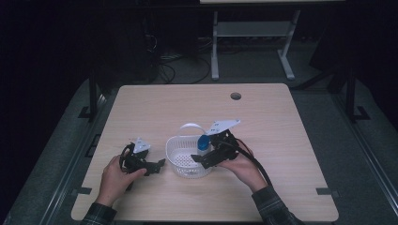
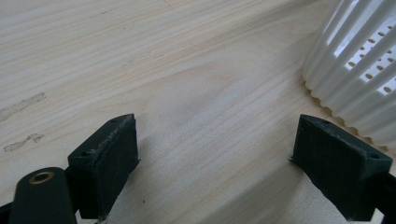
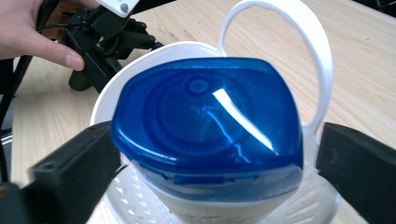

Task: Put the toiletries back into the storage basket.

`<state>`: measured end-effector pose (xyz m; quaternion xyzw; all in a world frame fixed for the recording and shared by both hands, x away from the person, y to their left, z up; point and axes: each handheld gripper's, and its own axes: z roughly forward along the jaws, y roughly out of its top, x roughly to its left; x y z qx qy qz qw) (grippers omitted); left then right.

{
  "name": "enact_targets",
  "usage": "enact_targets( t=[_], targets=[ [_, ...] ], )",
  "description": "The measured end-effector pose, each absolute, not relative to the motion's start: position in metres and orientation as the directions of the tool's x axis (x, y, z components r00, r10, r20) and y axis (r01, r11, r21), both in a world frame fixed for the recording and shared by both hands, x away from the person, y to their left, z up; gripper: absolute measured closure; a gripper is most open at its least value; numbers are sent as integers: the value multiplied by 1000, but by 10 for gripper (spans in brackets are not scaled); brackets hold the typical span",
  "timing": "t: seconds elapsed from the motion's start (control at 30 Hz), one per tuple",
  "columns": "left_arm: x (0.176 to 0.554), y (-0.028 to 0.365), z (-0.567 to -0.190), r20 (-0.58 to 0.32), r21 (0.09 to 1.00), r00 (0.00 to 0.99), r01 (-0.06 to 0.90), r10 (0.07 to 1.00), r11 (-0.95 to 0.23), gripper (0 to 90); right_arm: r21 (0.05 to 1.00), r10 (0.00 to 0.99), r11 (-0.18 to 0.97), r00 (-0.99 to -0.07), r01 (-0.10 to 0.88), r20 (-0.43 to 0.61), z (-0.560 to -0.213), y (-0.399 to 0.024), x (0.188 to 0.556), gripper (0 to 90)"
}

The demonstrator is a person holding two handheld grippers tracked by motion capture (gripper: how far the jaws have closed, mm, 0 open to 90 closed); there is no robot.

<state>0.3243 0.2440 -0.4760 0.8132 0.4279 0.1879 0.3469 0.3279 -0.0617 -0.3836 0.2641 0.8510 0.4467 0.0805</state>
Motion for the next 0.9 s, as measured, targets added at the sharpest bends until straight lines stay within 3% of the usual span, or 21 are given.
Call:
enact_targets(
  t=[0.9],
  targets=[
    [325,244,-476,7,726,563,566,826,-392,132,827,594,401,-799,395,94,-376,-112,321,0]
  ],
)
